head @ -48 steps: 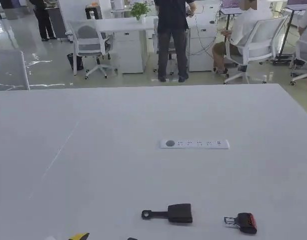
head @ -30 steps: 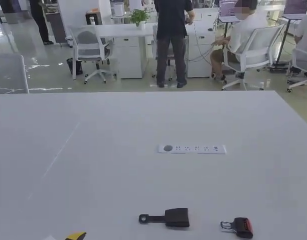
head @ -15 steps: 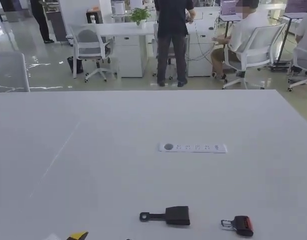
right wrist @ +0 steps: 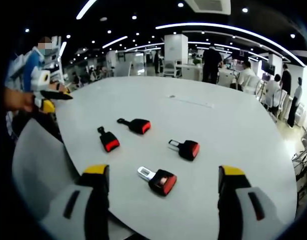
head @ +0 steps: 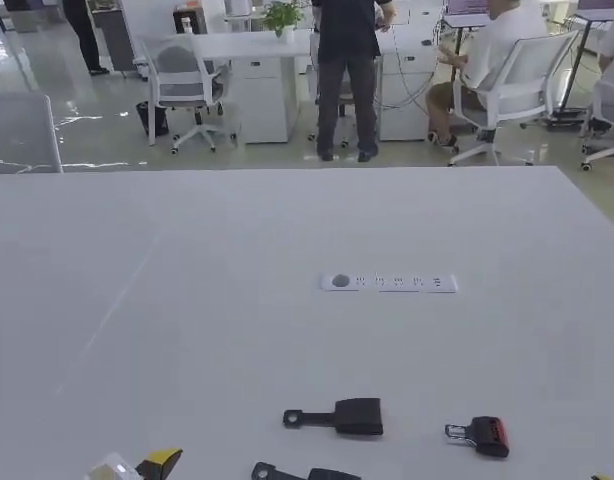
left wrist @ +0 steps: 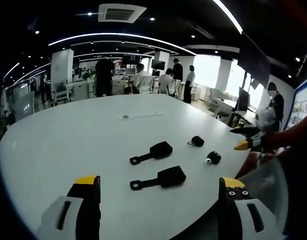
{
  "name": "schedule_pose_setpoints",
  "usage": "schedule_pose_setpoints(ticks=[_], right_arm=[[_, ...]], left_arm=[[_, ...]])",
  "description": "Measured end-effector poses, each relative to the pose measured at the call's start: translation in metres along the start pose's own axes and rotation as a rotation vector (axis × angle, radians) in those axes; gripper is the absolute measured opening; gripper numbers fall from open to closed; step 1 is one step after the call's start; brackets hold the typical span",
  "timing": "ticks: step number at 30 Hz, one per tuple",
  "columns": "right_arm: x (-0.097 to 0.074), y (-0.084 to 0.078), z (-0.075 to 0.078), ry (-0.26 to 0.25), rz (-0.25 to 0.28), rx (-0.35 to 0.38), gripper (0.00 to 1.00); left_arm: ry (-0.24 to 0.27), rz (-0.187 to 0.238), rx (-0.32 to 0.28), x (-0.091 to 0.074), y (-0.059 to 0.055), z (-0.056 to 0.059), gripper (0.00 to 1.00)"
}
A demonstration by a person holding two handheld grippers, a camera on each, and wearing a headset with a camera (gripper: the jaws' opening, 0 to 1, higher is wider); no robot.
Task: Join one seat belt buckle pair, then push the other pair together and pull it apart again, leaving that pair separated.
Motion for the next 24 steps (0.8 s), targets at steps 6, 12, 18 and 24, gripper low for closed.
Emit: schedule_pose_setpoints(ticks=[6,12,18,24], right_arm=[[0.0000,0.0014,-0.0004,0.003,0.001,-0.003,0.94],[-0.0003,0.0017,0.0010,-0.001,0.002,-0.003,0.94],[-0.0012,0.0019,0.0024,-0.005,0.003,-0.001,0.94],[-0.0016,0.0026,0.0032,-0.008,0.007,0.002,0.94]], left_arm=[[-0.001,0.000,-0.002,0.0007,-0.0013,-0.0016,0.99],[0.000,0.000,-0.002,0.0008,-0.0001,0.0004,0.99],[-0.001,0.002,-0.001,0.0013,0.0022,0.0025,0.99],[-0.003,-0.001,0.000,0.0015,0.0030,0.0036,1.00]])
Point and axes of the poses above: the centre of the closed fingertips' face, and the gripper's own axes: x roughly forward along the fingers, z roughly to its right, y roughly out of its top, the point moved 5 cm from there along -x, roughly backward along the fingers, and after that the axes turned 2 degrees about -y, right-handed, at the moved point
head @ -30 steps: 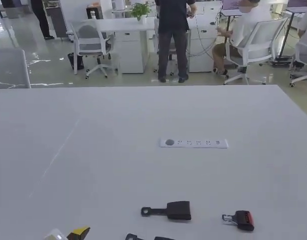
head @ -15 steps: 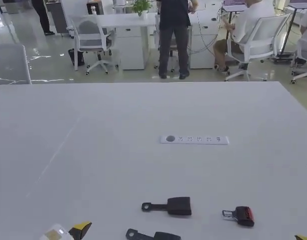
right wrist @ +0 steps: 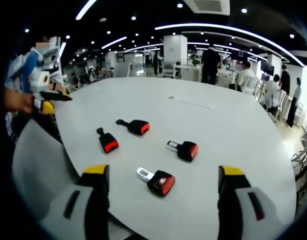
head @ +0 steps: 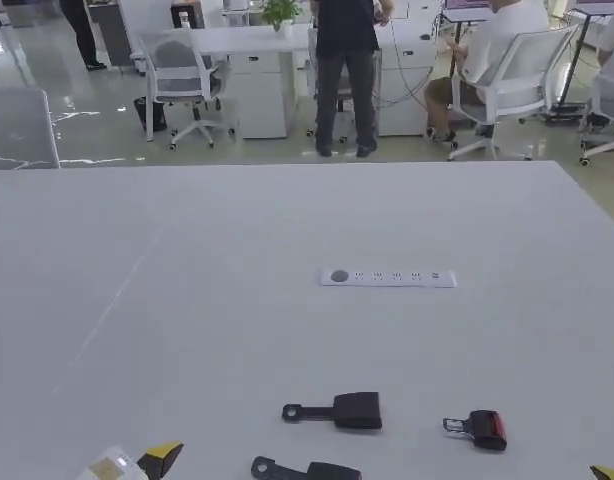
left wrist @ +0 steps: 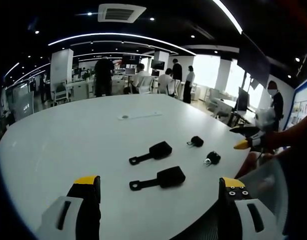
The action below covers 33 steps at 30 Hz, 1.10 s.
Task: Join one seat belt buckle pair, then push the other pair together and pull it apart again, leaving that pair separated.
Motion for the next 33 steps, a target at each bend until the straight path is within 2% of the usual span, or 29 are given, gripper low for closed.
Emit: schedule_pose_setpoints(ticks=[13,21,25,30,33], right_arm=[[-0.001,-0.001,0.003,0.008,-0.011,-0.004,0.94],[0.001,-0.004,-0.001,0.057,-0.035,-0.022,0.93],[0.004,-0.007,-0.004,0.092,-0.052,-0.038,0.93],[0.008,-0.010,-0.009,0.140,-0.083,-0.070,0.93],[0.010,-0.010,-0.010,0.162,-0.097,-0.088,0.92]], left_arm=[[-0.014,-0.011,0.010,0.004,-0.001,-0.004,1.00],[-0.030,-0.021,0.049,0.011,0.000,-0.001,0.99],[-0.050,-0.035,0.095,0.016,0.000,0.004,0.99],[-0.079,-0.081,0.170,0.023,-0.003,0.004,0.99],[-0.094,-0.084,0.190,0.027,-0.002,0.005,0.99]])
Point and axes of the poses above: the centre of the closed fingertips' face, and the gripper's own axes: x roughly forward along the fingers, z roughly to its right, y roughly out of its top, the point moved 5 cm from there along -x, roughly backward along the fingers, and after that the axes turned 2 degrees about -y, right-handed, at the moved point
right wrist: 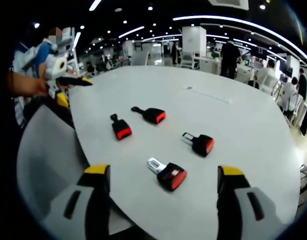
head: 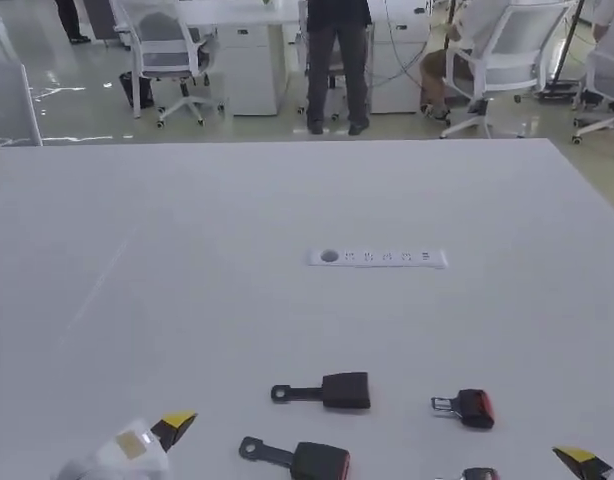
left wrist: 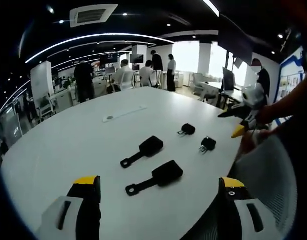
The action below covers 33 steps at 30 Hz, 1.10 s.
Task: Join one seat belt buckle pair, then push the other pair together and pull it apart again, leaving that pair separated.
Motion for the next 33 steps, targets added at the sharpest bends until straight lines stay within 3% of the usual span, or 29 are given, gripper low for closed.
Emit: schedule_pose_setpoints(ticks=[11,19,30,33], right_arm=[[0.011,0.002,0.004,0.055,-0.045,-0.054,0.88],[0.020,0.002,0.006,0.097,-0.083,-0.090,0.87],[0.034,0.001,0.008,0.187,-0.139,-0.136,0.82],[0.039,-0.001,0.009,0.200,-0.159,-0.152,0.82]], left_arm=[[-0.102,-0.078,0.120,0.022,-0.001,0.002,0.98],[-0.174,-0.131,0.219,0.036,0.001,-0.005,0.95],[-0.278,-0.214,0.347,0.062,0.000,-0.007,0.92],[-0.309,-0.261,0.390,0.069,-0.004,-0.008,0.91]])
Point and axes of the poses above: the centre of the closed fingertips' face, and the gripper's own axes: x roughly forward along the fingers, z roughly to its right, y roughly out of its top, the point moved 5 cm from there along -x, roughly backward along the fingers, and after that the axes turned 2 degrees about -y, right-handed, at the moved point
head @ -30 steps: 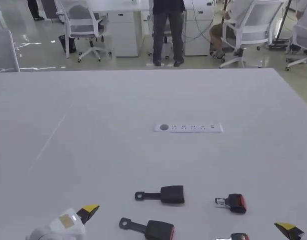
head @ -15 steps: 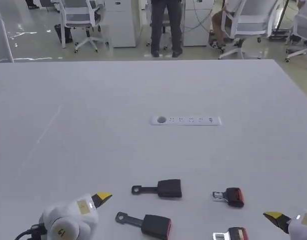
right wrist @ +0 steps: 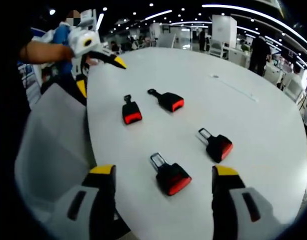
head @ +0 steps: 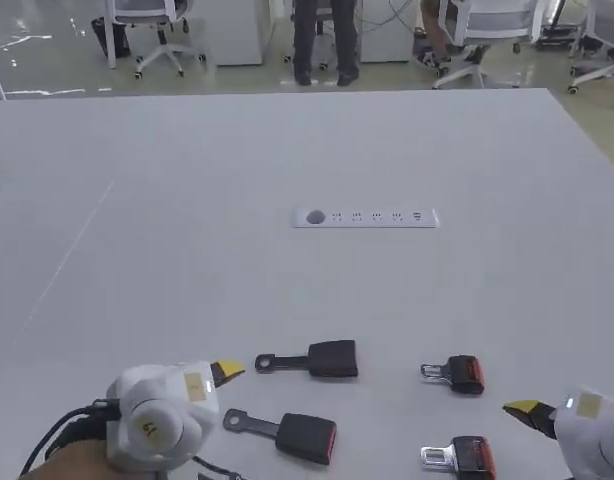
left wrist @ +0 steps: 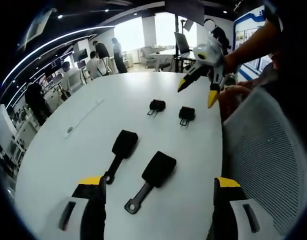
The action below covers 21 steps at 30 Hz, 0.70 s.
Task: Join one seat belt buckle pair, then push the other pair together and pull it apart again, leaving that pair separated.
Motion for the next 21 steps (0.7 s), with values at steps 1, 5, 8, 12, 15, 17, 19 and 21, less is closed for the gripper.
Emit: schedule_pose_setpoints(ticks=[1,5,8,12,15,17,19,21], right_arm=[[0.001,-0.001,0.000,0.005,-0.008,-0.002,0.82],[0.008,-0.003,0.003,0.034,-0.029,-0.011,0.82],[0.010,-0.005,0.005,0.053,-0.048,-0.030,0.81],[0.014,-0.008,0.008,0.074,-0.078,-0.054,0.81],[0.019,-0.011,0.012,0.086,-0.092,-0.065,0.80],[0.021,-0.011,0.013,0.095,-0.098,-0.067,0.80],[0.024,-0.011,0.014,0.107,-0.103,-0.076,0.79],[0.027,-0.011,0.015,0.117,-0.111,-0.084,0.78]], left_arm=[[-0.013,-0.017,0.022,0.003,-0.001,-0.001,0.90],[-0.039,-0.055,0.070,0.013,-0.002,-0.007,0.89],[-0.058,-0.050,0.076,0.020,0.001,-0.013,0.89],[-0.107,-0.081,0.131,0.033,0.001,-0.018,0.85],[-0.135,-0.102,0.165,0.040,0.001,-0.018,0.84],[-0.156,-0.114,0.186,0.047,0.000,-0.018,0.84],[-0.163,-0.124,0.194,0.055,-0.001,-0.021,0.84],[-0.178,-0.128,0.201,0.062,-0.003,-0.023,0.84]])
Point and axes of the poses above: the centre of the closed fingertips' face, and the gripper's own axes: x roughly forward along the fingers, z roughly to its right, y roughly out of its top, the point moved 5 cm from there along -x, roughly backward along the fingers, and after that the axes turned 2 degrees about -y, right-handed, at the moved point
